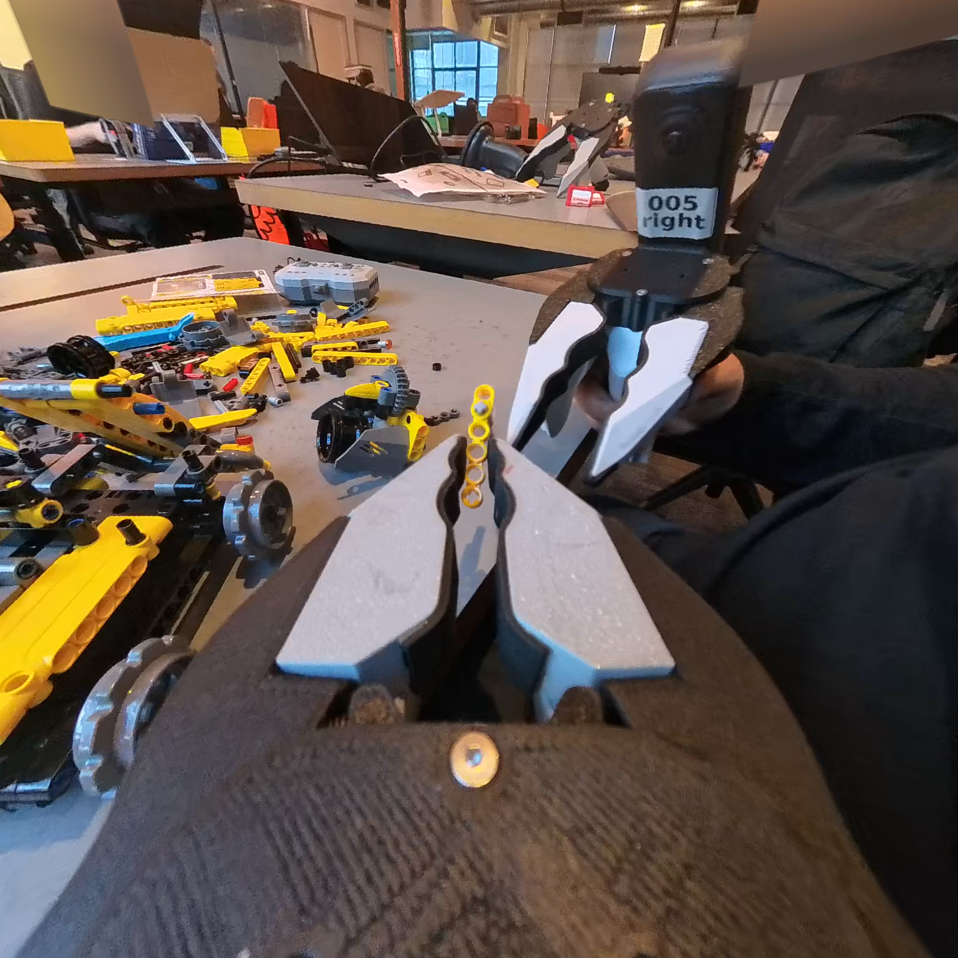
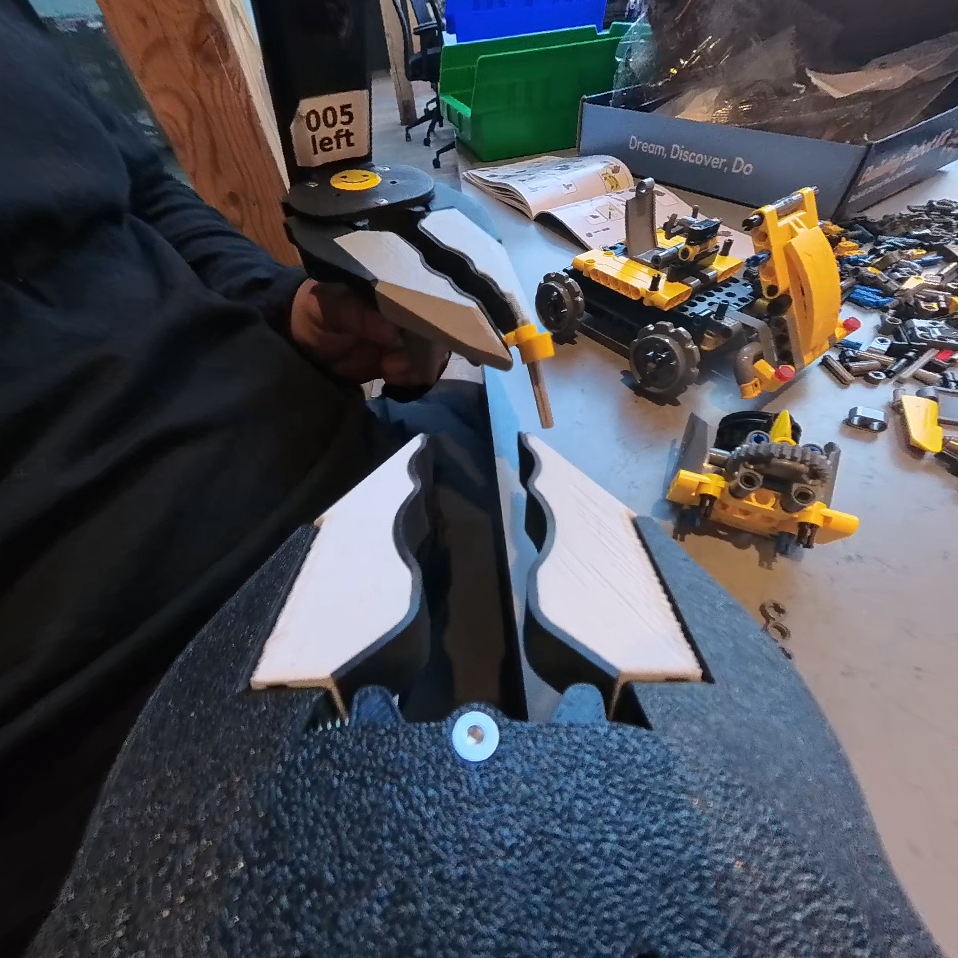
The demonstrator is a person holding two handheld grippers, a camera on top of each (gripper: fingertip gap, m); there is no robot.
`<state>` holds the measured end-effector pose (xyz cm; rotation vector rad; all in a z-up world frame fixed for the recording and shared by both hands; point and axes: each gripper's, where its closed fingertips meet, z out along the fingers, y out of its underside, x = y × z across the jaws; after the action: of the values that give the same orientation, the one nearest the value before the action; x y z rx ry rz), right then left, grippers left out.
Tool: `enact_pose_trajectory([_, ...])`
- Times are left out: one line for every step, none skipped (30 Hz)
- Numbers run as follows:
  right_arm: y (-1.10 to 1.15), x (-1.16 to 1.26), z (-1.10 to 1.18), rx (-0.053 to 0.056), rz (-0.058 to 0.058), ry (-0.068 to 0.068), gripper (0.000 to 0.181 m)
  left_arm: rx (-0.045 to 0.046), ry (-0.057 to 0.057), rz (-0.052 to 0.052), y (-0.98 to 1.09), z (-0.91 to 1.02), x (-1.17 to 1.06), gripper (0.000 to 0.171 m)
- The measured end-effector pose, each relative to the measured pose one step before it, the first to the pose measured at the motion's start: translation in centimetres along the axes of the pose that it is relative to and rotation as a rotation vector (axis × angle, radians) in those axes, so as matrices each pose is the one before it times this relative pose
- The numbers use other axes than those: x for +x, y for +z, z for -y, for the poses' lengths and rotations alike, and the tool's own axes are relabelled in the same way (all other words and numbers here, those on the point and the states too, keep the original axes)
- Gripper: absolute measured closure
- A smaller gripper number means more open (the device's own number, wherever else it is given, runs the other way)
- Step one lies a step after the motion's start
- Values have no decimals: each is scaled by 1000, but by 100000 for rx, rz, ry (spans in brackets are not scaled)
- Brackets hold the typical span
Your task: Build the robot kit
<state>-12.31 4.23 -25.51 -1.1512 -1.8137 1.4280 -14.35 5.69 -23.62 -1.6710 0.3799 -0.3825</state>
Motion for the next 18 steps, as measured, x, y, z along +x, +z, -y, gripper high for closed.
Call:
enact_pose_trajectory([31,-102,9,-45,1054,133,149,-510,353,470,-42,-93,-64,166])
enact_pose_trajectory([33,-119,45,73,1180,113,149,64,-59,913,-125,-8,-136,166])
enact_pose_trajectory([47,-137,49,169,1269,87,149,499,-323,1158,-185,52,-175,166])
enact_pose_trajectory([37,-142,55,150,1344,115,149,454,-783,1352,-207,25,-218,166])
enact_pose_trajectory([58,-146,44,75,1462,179,149,459,-1423,1679,-252,1,-234,166])
enact_pose_trajectory([70,-135,42,1,1469,370,149,682,-2107,2358,-322,56,-325,166])
enact_pose_trajectory([78,-118,56,-40,1530,663,149,1268,-2120,2735,-447,214,-371,166])
enact_pose_trajectory([111,-129,73,58,1770,804,150,1726,-1369,2270,-576,368,-326,167])
enact_pose_trajectory([129,-147,123,247,1911,724,151,1958,-313,2566,-704,529,-405,167])
enact_pose_trajectory([160,-149,145,370,1870,592,151,2139,-719,3704,-870,729,-676,167])
enact_pose_trajectory([188,-164,133,321,1870,488,151,3283,-1834,3719,-1061,1061,-867,167])
enact_pose_trajectory([203,-183,106,121,1813,351,151,3880,-1731,3436,-1149,1253,-1041,167])
enact_pose_trajectory([218,-145,31,-197,1327,152,151,1877,-1092,5561,-1112,994,-1579,167])
enact_pose_trajectory([195,-75,-34,-534,683,-88,151,4,-417,5703,-951,694,-1795,167])
enact_pose_trajectory([164,-56,-65,-641,238,-311,151,-210,-106,3982,-832,602,-1711,167])
enact_pose_trajectory([106,-14,-87,-602,-126,-366,151,-824,323,2876,-654,416,-1621,167])
enact_pose_trajectory([47,24,-44,-316,-387,-236,151,-3855,1101,1727,-311,-133,-1493,167])
enact_pose_trajectory([-20,43,19,211,-330,-12,151,-7544,833,1805,46,-824,-1508,168])
